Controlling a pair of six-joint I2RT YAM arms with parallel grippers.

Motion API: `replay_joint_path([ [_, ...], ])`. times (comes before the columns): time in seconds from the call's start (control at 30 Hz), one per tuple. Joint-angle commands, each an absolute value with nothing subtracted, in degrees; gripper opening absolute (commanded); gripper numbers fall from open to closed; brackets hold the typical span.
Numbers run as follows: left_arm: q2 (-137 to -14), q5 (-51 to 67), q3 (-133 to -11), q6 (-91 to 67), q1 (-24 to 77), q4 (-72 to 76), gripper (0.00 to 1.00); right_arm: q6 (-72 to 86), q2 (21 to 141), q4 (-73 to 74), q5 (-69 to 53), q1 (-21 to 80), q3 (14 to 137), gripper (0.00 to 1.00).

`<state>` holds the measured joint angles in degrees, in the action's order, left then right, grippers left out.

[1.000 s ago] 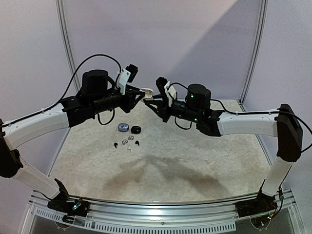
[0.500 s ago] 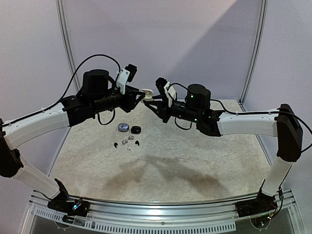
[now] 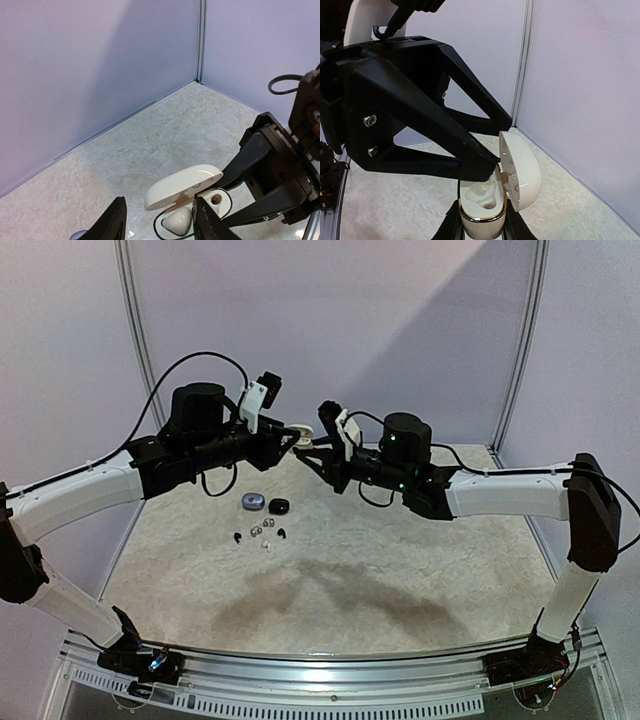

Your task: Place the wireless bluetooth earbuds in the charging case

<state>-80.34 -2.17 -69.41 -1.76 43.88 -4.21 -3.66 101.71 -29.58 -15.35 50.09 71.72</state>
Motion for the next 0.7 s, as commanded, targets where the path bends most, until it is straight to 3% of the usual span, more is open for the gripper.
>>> replay_joint_path([
  [0.0,-81.92,-1.30,-69.61,-1.62,44.21,-8.41,0.48,-2.69,100.72,-33.18,-16.73,49.96,74.05,0.00],
  [0.17,-80.96,2.26,-69.37,-1.65,43.42,-7.36,0.58,-0.80,100.72,-33.92,-17.51,48.87,73.73,0.00],
  [0.5,-77.48,22.47,-67.98,-4.59,37.98,-1.34,0.85,1.64,100.59,-34.78,-18.98,47.10,73.08,0.00],
  [0.67,-75.47,34.69,-67.45,-6.20,34.37,2.50,0.88,1.61,100.22,-34.65,-22.87,45.69,72.74,0.00],
])
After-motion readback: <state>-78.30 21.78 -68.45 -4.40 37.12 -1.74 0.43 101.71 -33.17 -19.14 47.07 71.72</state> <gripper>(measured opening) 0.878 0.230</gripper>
